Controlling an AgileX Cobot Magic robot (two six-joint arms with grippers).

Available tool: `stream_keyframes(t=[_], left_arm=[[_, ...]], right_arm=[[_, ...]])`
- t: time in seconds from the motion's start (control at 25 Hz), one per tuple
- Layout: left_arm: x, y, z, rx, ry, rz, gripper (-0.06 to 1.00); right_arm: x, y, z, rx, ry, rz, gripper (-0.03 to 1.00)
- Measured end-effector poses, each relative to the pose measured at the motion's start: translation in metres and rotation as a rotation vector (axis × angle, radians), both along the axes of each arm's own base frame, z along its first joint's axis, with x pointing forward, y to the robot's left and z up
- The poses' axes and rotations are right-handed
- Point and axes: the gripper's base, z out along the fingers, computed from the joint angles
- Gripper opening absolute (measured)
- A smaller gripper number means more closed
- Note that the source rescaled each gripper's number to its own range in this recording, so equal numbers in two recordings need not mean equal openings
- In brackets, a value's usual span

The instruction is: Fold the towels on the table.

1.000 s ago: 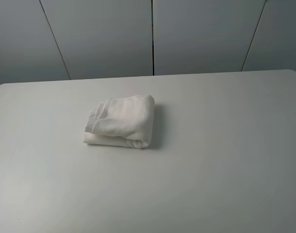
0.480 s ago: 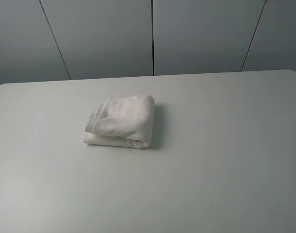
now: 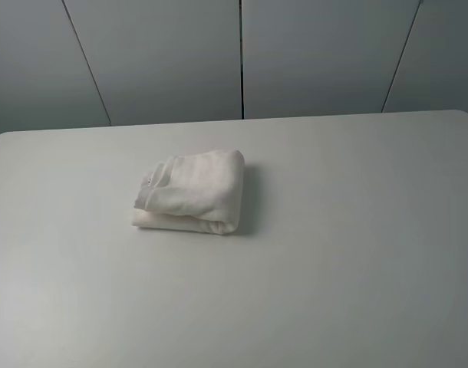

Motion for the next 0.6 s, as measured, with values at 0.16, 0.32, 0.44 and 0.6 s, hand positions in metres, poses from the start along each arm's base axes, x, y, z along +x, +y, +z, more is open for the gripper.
stream_keyframes(t=[0.16,0.32,0.44,0.6], left_arm=[[0.0,0.0,0.0,0.028,-0.006,-0.015,1.0],[0.0,0.0,0.0,0.025,-0.005,-0.018,1.0],[0.0,-0.001,0.0,0.023,-0.005,-0.019,1.0],[0.0,-0.001,0.0,0.023,-0.005,-0.019,1.0]], right_arm=[[-0.004,-0.003,0.001,0.017,-0.028,0.003,1.0],[-0.016,-0.014,0.001,0.098,-0.104,-0.037,1.0],[-0.016,-0.019,0.001,0.121,-0.111,-0.093,1.0],[-0.016,-0.02,0.001,0.122,-0.116,-0.141,1.0]])
